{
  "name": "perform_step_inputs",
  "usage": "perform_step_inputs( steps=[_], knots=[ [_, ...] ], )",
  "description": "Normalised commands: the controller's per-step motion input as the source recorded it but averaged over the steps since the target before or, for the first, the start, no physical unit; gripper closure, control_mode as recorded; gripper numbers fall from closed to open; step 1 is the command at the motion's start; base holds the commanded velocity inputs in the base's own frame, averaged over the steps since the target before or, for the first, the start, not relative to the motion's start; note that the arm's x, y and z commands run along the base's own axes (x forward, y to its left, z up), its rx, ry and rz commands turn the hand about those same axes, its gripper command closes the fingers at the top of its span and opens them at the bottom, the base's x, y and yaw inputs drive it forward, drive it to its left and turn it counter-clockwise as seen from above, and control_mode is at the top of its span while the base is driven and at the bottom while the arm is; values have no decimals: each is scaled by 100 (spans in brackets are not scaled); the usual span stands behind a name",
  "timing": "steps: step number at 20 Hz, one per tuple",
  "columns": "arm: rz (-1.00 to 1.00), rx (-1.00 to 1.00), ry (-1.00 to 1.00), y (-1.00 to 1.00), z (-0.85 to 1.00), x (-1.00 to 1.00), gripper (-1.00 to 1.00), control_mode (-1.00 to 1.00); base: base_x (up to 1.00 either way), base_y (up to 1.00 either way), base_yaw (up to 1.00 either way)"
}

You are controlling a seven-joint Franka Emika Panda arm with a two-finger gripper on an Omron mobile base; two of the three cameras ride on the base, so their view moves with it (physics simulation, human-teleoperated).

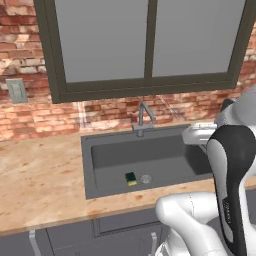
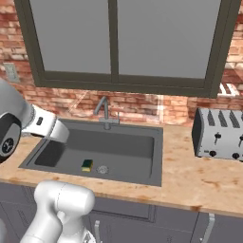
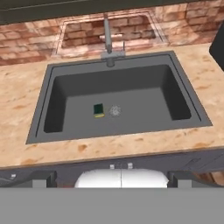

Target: Pick up the dish brush and sponge from the sink, and place them back in the cabinet, and close the cabinet doors.

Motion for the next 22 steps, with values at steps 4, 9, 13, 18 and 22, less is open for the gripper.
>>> perform_step_inputs(
  steps=[4, 9, 13, 18, 22],
  knots=[
    [6, 0, 9, 44, 0, 46, -100, -100, 0, 0, 0],
    [6, 1, 24, 55, -2, 31, -100, -100, 0, 0, 0],
    [8, 2, 20, 30, -19, 30, -100, -100, 0, 0, 0],
    [11, 0, 6, 8, -42, 32, -100, -100, 0, 0, 0],
    [9, 0, 0, 0, -53, 39, -100, -100, 0, 0, 0]
  ],
)
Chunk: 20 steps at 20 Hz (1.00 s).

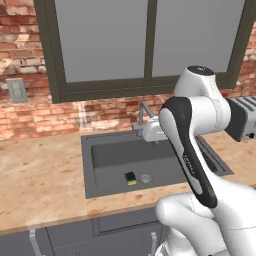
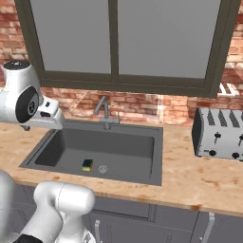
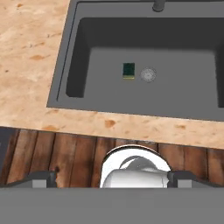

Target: Pick up the dish brush and sponge from the sink, and place them back in the cabinet, and close the cabinet doors.

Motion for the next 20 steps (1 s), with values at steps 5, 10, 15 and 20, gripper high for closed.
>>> perform_step_inputs(
  steps=[5, 10, 15, 20],
  knots=[
    [9, 0, 0, 0, -44, 37, -100, -100, 0, 0, 0],
    [7, 0, 0, 0, -38, 36, -100, -100, 0, 0, 0],
    [5, -1, 0, 0, -34, 28, -100, -100, 0, 0, 0],
    [4, -7, 0, 0, -32, 21, -100, -100, 0, 0, 0]
  ],
)
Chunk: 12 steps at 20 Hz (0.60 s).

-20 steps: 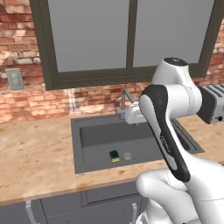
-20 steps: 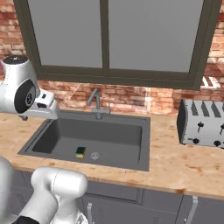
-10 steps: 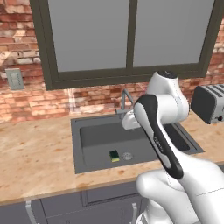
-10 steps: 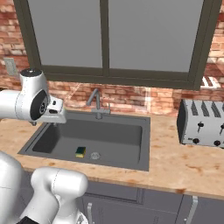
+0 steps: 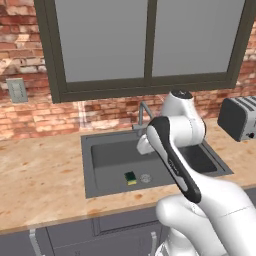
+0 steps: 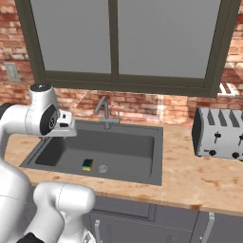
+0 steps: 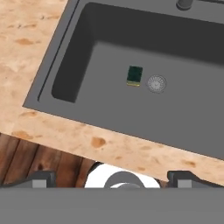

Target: Pick up the dish brush and sponge from the sink, and place them back in the cabinet, and close the cabinet doors.

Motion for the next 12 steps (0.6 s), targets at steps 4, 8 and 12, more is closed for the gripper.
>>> perform_step_inputs(
  steps=[4, 8, 12],
  knots=[
    [3, -11, 0, 0, -32, 23, -100, -100, 0, 0, 0],
    [1, -3, 0, 0, -28, 17, -100, -100, 0, 0, 0],
    [0, 0, 0, 0, -28, 22, -100, -100, 0, 0, 0]
  ],
)
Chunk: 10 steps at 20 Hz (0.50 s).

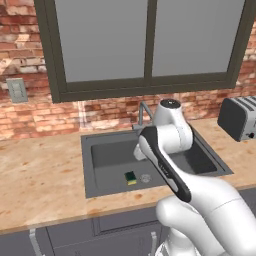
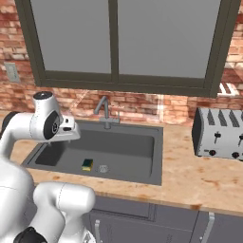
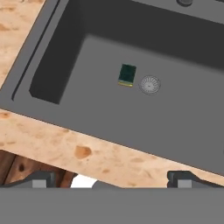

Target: Pick up the dish brush and sponge from the sink, and place them back in the cabinet, and close the cabinet doors.

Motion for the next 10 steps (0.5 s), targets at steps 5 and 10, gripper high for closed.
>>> perform_step_inputs(
  steps=[5, 10],
  knots=[
    [0, 0, 0, 0, -26, 19, -100, -100, 0, 0, 0],
    [0, 0, 0, 0, -26, 20, -100, -100, 0, 0, 0]
  ],
)
